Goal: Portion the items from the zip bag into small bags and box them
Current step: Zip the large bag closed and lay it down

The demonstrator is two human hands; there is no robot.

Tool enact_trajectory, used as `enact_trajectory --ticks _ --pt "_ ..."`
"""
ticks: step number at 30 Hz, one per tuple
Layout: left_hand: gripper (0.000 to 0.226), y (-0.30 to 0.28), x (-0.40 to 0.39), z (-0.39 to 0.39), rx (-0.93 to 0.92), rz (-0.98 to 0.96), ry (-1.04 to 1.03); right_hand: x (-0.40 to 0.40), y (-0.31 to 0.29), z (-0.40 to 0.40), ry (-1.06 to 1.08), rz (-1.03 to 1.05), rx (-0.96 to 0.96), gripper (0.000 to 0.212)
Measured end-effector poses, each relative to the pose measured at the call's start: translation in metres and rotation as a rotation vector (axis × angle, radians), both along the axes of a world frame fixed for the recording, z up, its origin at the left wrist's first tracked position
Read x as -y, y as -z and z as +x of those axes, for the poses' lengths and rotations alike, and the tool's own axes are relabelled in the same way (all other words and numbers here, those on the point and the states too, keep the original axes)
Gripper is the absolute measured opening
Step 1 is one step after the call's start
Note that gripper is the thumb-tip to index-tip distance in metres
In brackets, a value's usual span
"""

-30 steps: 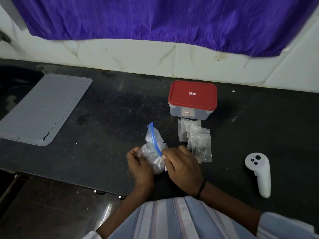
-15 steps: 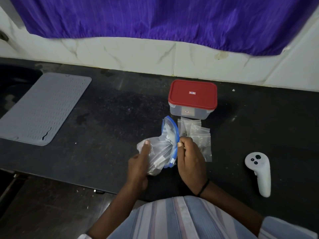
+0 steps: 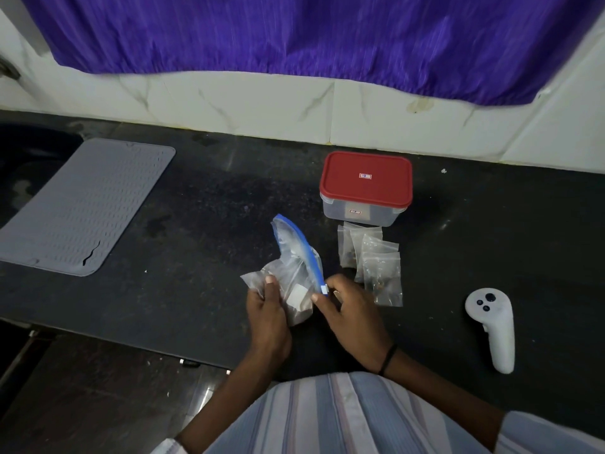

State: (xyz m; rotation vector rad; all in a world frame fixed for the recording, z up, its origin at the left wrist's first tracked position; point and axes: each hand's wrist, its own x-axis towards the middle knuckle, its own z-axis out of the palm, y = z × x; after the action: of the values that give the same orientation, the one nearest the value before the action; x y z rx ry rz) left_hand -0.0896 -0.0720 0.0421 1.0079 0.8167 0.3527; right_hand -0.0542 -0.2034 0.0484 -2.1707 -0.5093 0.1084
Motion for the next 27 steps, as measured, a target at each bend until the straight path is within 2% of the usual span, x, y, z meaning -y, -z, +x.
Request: enact_trajectory --ticks 3,6,10,13,15,18,22,23,24,26,27 --pt "0.021 0.001 0.000 -0.001 0.017 0.068 -0.026 0.000 0.002 0.000 0.006 0.166 -0.177 0.014" --pt "0.022 0.005 -0.011 -0.002 0.006 0.081 -0.082 0.002 -0.002 0.006 0.128 0.401 -0.346 0.007" --pt "0.025 0.013 -0.023 -0.012 -0.018 0.125 -0.082 0.009 -0.015 0.017 0.284 0.730 -0.502 0.010" --pt "0.027 0.013 -0.026 -0.019 -0.041 0.201 -0.089 0.011 -0.020 0.023 0.297 0.857 -0.620 0.009" --pt "0.031 0.012 -0.029 -0.022 -0.041 0.228 -0.092 0.014 -0.023 0.027 0.261 0.802 -0.732 0.012" --pt "0.036 0.009 -0.035 -0.028 -0.033 0.243 -0.029 0.029 -0.034 0.038 0.033 0.472 -0.745 0.021" --pt "0.037 0.004 -0.043 -0.030 -0.006 0.241 0.158 0.046 -0.053 0.063 -0.271 -0.152 -0.538 0.067" --pt "0.039 0.004 -0.043 -0.029 0.004 0.234 0.201 0.047 -0.057 0.068 -0.296 -0.183 -0.492 0.067" --pt "0.041 0.004 -0.043 -0.029 0.012 0.231 0.229 0.046 -0.059 0.072 -0.310 -0.126 -0.486 0.061" --pt "0.046 0.005 -0.040 -0.028 0.022 0.240 0.262 0.037 -0.063 0.071 -0.386 0.041 -0.590 0.052" --pt "0.050 0.006 -0.038 -0.027 0.026 0.250 0.286 0.032 -0.061 0.069 -0.444 0.053 -0.640 0.057"
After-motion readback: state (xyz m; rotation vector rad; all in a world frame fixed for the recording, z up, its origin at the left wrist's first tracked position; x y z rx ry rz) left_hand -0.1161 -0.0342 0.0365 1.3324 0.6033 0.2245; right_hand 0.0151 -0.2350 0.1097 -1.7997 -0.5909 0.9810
